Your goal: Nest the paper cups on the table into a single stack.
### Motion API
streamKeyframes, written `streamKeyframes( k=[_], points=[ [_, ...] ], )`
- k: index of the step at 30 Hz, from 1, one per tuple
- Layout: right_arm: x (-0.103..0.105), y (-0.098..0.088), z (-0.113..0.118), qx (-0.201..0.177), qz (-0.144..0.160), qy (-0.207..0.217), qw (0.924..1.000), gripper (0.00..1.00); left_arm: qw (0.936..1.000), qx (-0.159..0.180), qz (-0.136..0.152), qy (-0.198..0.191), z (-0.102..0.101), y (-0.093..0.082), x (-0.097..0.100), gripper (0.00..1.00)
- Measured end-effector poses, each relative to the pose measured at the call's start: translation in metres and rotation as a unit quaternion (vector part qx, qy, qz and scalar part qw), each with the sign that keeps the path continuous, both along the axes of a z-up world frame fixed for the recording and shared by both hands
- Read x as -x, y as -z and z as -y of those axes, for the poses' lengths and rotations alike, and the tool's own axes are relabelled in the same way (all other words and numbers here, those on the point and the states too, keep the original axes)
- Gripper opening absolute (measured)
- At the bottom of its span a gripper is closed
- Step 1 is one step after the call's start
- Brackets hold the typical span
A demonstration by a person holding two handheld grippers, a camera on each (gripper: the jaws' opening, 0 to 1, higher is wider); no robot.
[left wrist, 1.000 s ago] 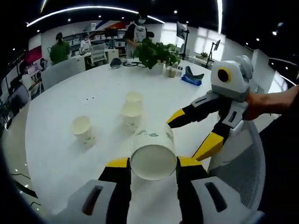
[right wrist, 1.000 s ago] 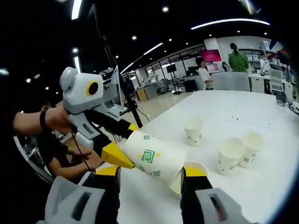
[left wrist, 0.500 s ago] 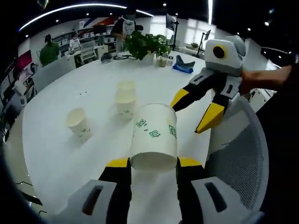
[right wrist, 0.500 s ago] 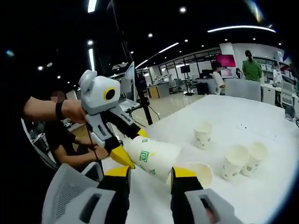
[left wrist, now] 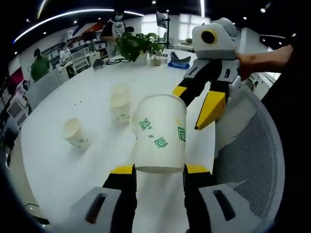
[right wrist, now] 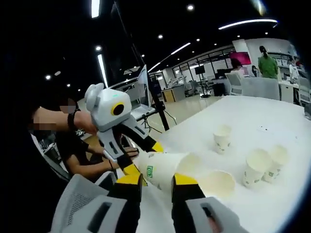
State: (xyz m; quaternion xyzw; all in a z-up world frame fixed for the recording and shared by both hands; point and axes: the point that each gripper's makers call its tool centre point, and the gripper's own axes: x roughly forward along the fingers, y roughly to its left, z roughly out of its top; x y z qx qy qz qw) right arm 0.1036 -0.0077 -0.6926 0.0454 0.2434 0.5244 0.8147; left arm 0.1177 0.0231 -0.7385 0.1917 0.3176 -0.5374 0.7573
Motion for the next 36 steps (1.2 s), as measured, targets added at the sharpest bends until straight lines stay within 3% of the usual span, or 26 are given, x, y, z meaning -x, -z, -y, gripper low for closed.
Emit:
streamKeyframes(
  k=[9, 11, 15, 20, 25, 32, 36],
  points=[
    [0.001, -0.004, -0.018, -0.012, -0.009, -0.023, 0.9996, 0.11, 0.9998, -0.007, 0.011, 0.017, 0.007, -0.002, 0.012, 0.35],
    [0.005, -0.005, -0.025, -0.017, -0.017, -0.034, 0.9991, 0.06, 0.9999, 0.015, 0.004, -0.005, 0.013, -0.009, 0.012, 0.12],
    [0.012, -0.002, -0.036, -0.007, -0.015, -0.047, 0.9988, 0.02, 0.9994, 0.030, 0.004, -0.014, 0.015, -0.012, 0.007, 0.18],
    [0.008, 0.002, -0.031, 0.000, -0.020, -0.035, 0.9992, 0.00, 0.9997, 0.020, -0.004, -0.012, 0.011, 0.005, 0.015, 0.20],
    [0.006, -0.001, -0.024, 0.000, -0.011, -0.027, 0.9996, 0.00, 0.9995, 0.023, -0.005, -0.019, 0.006, 0.004, 0.017, 0.24],
    [-0.003, -0.015, -0.005, -0.001, -0.004, 0.001, 1.0000, 0.00, 0.9963, 0.032, -0.002, -0.080, -0.007, 0.008, 0.008, 0.31],
    [-0.009, -0.010, 0.012, 0.029, -0.007, 0.019, 0.9994, 0.00, 0.9905, 0.050, -0.011, -0.128, -0.009, 0.008, 0.006, 0.37]
  ],
)
